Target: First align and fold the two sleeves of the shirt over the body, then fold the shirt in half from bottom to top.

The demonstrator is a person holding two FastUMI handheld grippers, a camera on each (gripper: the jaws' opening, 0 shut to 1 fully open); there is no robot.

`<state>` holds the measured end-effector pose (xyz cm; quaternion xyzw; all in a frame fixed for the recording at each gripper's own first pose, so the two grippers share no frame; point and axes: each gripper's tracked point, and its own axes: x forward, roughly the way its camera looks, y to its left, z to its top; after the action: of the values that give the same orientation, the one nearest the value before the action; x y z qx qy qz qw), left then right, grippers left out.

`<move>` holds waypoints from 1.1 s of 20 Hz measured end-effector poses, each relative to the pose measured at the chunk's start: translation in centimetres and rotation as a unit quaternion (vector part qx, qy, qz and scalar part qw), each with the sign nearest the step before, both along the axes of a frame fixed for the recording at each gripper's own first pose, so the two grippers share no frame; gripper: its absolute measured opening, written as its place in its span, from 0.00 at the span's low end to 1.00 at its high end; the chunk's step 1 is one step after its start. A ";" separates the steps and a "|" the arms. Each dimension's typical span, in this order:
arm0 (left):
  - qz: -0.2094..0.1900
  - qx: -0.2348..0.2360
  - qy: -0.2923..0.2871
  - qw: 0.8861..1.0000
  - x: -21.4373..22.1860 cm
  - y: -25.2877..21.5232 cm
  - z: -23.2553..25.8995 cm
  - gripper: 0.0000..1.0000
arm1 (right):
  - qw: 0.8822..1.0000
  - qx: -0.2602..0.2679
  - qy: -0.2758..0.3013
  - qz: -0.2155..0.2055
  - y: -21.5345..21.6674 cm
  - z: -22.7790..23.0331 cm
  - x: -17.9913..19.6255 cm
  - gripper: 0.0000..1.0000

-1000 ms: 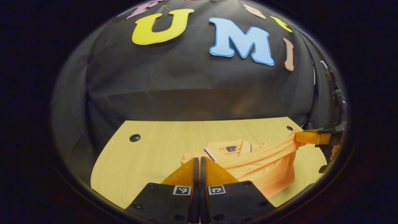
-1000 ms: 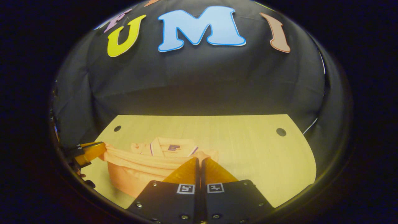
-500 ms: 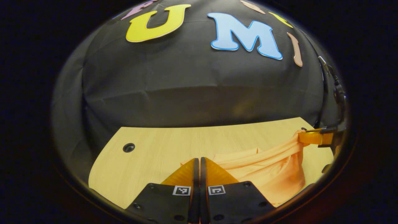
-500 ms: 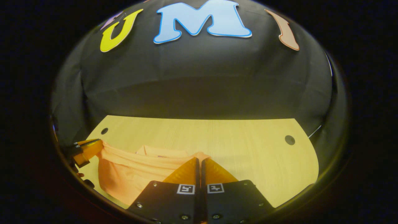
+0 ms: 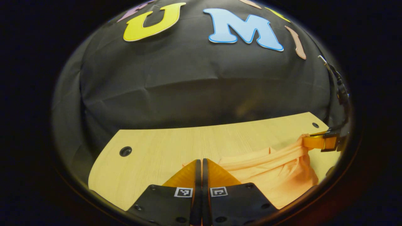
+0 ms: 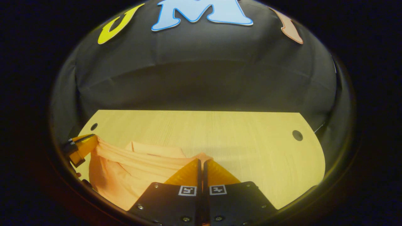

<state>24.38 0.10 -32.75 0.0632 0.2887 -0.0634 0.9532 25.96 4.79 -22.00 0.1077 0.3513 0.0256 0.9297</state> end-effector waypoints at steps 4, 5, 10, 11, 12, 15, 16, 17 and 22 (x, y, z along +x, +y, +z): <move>0.004 0.011 0.007 1.000 -0.2 0.4 -0.3 0.11 | 1.000 -0.014 0.003 0.012 0.5 0.1 -0.6 0.05; 0.005 0.011 0.007 1.000 -0.3 0.4 -0.2 0.13 | 1.000 -0.017 0.002 0.016 0.7 0.3 -0.7 0.06; -0.003 -0.010 0.017 1.000 -1.9 0.1 0.7 0.42 | 0.999 -0.033 -0.019 0.026 1.1 2.6 -2.1 0.36; -0.004 -0.013 0.014 1.000 -2.3 0.1 1.3 0.54 | 0.999 -0.031 -0.026 0.028 1.2 3.4 -2.3 0.43; -0.007 -0.017 0.010 1.000 -2.7 -0.1 1.8 0.65 | 0.999 -0.030 -0.031 0.028 1.3 4.0 -2.6 0.51; -0.009 -0.021 -0.007 1.000 -3.8 -0.1 3.9 0.80 | 0.998 -0.028 -0.049 0.026 1.2 6.1 -3.9 0.75; -0.007 -0.021 -0.015 1.000 -4.2 0.1 4.6 0.86 | 0.998 -0.028 -0.056 0.024 1.1 6.7 -4.5 0.82; -0.005 -0.021 -0.022 1.000 -4.5 0.2 5.4 0.93 | 0.997 -0.030 -0.063 0.022 0.9 7.5 -5.0 0.86; -0.009 -0.034 -0.056 0.998 -6.6 -0.3 9.7 0.96 | 0.995 -0.030 -0.099 0.014 -0.2 11.5 -8.2 0.95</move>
<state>17.82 -0.16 -23.06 0.0365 0.2316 -0.0786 0.9689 17.77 4.57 -10.50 0.0719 0.2599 0.0390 0.9621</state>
